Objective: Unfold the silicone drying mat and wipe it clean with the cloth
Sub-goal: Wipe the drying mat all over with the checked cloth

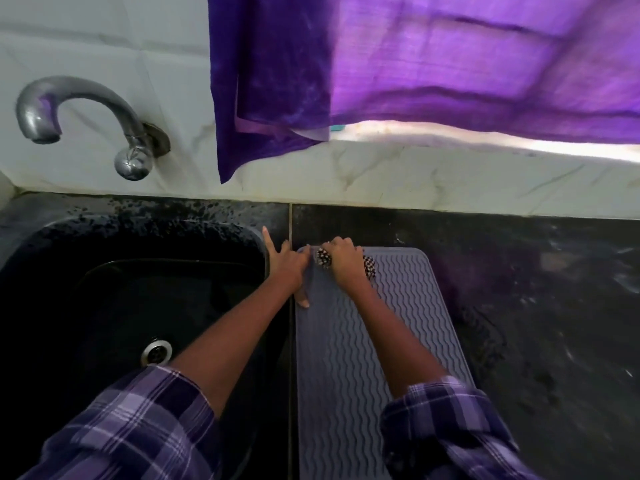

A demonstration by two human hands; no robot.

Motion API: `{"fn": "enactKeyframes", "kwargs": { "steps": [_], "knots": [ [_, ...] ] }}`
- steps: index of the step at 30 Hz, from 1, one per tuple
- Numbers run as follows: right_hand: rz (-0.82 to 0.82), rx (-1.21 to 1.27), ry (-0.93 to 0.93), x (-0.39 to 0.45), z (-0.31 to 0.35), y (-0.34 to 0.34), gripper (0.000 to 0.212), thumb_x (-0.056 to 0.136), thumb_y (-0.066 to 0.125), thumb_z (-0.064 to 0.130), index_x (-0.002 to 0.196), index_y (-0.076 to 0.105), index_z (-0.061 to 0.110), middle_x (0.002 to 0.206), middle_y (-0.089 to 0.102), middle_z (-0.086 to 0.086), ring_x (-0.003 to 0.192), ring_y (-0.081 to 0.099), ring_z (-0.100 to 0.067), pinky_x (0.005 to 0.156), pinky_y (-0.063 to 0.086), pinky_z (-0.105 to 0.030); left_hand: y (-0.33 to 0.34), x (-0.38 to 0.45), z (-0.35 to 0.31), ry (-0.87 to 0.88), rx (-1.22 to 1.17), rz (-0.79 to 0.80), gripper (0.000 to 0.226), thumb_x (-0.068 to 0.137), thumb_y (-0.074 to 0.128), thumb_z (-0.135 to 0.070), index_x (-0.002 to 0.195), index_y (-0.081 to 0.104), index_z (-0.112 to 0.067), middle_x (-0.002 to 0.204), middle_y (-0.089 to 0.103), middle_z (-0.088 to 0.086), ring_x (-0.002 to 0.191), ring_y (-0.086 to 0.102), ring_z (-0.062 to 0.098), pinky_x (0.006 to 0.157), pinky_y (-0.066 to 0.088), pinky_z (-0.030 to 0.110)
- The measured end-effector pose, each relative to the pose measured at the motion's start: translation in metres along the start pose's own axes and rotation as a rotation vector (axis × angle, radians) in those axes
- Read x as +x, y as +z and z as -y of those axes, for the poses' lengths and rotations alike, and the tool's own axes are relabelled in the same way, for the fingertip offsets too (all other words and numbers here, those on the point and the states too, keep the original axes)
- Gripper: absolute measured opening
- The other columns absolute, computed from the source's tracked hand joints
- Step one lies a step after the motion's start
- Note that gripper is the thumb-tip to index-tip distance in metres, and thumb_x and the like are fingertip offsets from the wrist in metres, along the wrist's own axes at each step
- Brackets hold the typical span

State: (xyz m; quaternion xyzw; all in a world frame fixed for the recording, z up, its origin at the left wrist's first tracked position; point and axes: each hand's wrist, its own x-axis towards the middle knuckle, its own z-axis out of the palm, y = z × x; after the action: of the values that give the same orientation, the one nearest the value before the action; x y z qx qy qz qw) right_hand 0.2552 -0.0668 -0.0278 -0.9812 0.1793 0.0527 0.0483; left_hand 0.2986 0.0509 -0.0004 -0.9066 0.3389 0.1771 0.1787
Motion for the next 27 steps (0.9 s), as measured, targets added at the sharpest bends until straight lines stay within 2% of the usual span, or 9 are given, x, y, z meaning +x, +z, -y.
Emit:
{"fn": "enactKeyframes", "kwargs": {
  "steps": [5,7,10,14,16,19,22,24,27],
  "knots": [
    [0.108,0.096,-0.031,-0.047,-0.007,0.003,0.034,0.088,0.060,0.017,0.122,0.059,0.016,0.130,0.056,-0.009,0.126,0.048,-0.028,0.106,0.041,-0.044,-0.002,0.001,0.004,0.003,-0.048,0.013,0.124,0.053,0.077,-0.068,0.151,0.017,-0.022,0.143,0.049,0.008,0.147,0.017,0.030,0.100,-0.015,0.076],
    [0.220,0.136,-0.092,-0.067,-0.010,0.000,0.033,0.086,0.061,0.017,0.119,0.061,0.015,0.127,0.057,-0.010,0.123,0.050,-0.027,0.105,0.043,-0.043,-0.004,0.000,0.004,0.006,-0.057,0.023,0.123,0.054,0.078,-0.066,0.151,0.017,-0.020,0.144,0.048,0.009,0.147,0.017,0.030,0.100,-0.015,0.075],
    [0.400,0.157,-0.067,-0.052,-0.015,-0.023,0.027,0.087,0.061,0.015,0.113,0.064,0.008,0.117,0.065,-0.013,0.113,0.059,-0.027,0.102,0.047,-0.040,-0.006,-0.002,0.003,0.006,-0.065,0.032,0.124,0.054,0.079,-0.066,0.151,0.017,-0.019,0.146,0.046,0.009,0.148,0.016,0.031,0.100,-0.015,0.076],
    [0.105,0.224,0.025,-0.017,0.000,-0.037,0.030,0.090,0.058,0.015,0.118,0.062,0.008,0.119,0.066,-0.015,0.113,0.060,-0.031,0.097,0.049,-0.042,-0.002,-0.004,0.003,-0.030,-0.054,0.030,0.139,0.054,0.077,-0.069,0.154,-0.005,-0.017,0.152,0.037,0.011,0.148,0.014,0.030,0.099,-0.015,0.076],
    [0.092,0.121,-0.006,-0.014,0.012,-0.027,0.034,0.093,0.054,0.021,0.125,0.057,0.013,0.129,0.060,-0.012,0.122,0.053,-0.029,0.102,0.042,-0.042,0.002,-0.002,0.003,-0.044,-0.072,0.020,0.147,0.053,0.076,-0.070,0.152,-0.017,-0.014,0.153,0.036,0.012,0.148,0.014,0.030,0.100,-0.015,0.075],
    [0.098,0.083,-0.088,-0.026,0.012,-0.015,0.036,0.094,0.052,0.021,0.129,0.056,0.017,0.135,0.055,-0.009,0.129,0.046,-0.027,0.107,0.039,-0.042,0.003,0.001,0.005,-0.036,-0.089,0.005,0.151,0.050,0.078,-0.070,0.151,-0.018,-0.012,0.151,0.038,0.013,0.148,0.016,0.029,0.100,-0.015,0.075],
    [0.193,0.122,-0.137,-0.056,0.003,-0.010,0.032,0.089,0.060,0.018,0.121,0.061,0.015,0.128,0.059,-0.009,0.123,0.051,-0.026,0.105,0.043,-0.041,0.004,0.000,0.006,-0.012,-0.086,-0.005,0.148,0.051,0.078,-0.068,0.153,-0.014,-0.012,0.151,0.038,0.014,0.147,0.017,0.029,0.100,-0.014,0.075],
    [0.333,0.117,-0.142,-0.076,0.002,-0.011,0.030,0.086,0.064,0.016,0.116,0.063,0.013,0.123,0.061,-0.009,0.118,0.055,-0.024,0.104,0.045,-0.041,0.003,0.001,0.007,-0.007,-0.082,-0.005,0.146,0.052,0.077,-0.068,0.153,-0.013,-0.012,0.152,0.037,0.014,0.148,0.016,0.030,0.100,-0.014,0.075],
    [0.484,0.088,-0.151,-0.076,0.005,-0.023,0.025,0.088,0.061,0.013,0.113,0.063,0.007,0.118,0.064,-0.012,0.113,0.059,-0.025,0.103,0.047,-0.040,0.003,0.000,0.005,-0.008,-0.067,-0.003,0.143,0.054,0.076,-0.069,0.153,-0.011,-0.013,0.152,0.037,0.013,0.148,0.015,0.030,0.101,-0.014,0.075]
  ]
}}
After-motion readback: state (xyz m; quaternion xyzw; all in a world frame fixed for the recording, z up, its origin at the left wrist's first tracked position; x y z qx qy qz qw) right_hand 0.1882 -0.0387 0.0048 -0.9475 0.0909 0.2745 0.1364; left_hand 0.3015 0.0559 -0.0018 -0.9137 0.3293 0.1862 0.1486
